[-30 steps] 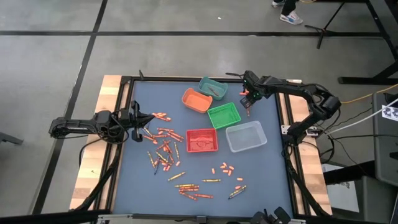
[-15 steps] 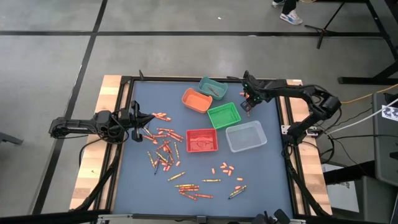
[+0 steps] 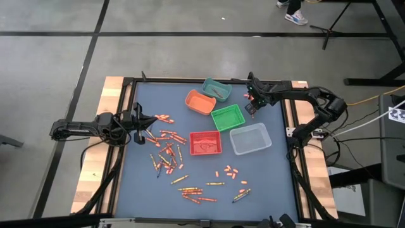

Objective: Sort crayons
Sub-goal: Put the blue crayon into the green bin

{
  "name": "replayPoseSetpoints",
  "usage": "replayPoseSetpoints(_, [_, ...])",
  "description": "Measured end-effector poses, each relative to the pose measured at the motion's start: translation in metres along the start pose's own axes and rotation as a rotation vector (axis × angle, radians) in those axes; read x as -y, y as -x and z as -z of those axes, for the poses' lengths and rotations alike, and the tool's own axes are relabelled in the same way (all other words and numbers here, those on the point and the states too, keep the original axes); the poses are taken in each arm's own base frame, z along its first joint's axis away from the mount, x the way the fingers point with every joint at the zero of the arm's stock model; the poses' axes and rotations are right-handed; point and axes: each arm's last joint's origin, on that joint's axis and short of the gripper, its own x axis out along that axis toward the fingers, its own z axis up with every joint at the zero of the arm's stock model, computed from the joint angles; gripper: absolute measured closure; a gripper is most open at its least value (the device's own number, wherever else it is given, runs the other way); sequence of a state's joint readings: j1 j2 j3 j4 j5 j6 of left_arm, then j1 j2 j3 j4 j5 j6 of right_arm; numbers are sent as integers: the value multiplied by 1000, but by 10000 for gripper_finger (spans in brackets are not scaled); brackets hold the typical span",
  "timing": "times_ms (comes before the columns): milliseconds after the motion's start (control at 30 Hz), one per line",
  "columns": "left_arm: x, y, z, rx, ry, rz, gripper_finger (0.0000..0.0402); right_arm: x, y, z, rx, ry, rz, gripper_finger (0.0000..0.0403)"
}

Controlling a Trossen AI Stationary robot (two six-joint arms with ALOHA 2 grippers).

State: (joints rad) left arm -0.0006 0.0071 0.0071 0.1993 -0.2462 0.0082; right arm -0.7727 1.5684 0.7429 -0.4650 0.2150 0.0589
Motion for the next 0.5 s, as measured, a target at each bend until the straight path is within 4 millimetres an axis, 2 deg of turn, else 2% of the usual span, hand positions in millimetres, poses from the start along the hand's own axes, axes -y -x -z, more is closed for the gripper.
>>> replayPoseSetpoints(267, [0,0,0,0,0,0,401,0,0,1,-5,2,3,386])
replayPoseSetpoints(500, [0,0,0,0,0,0,401,0,1,0,-6,2,3,394])
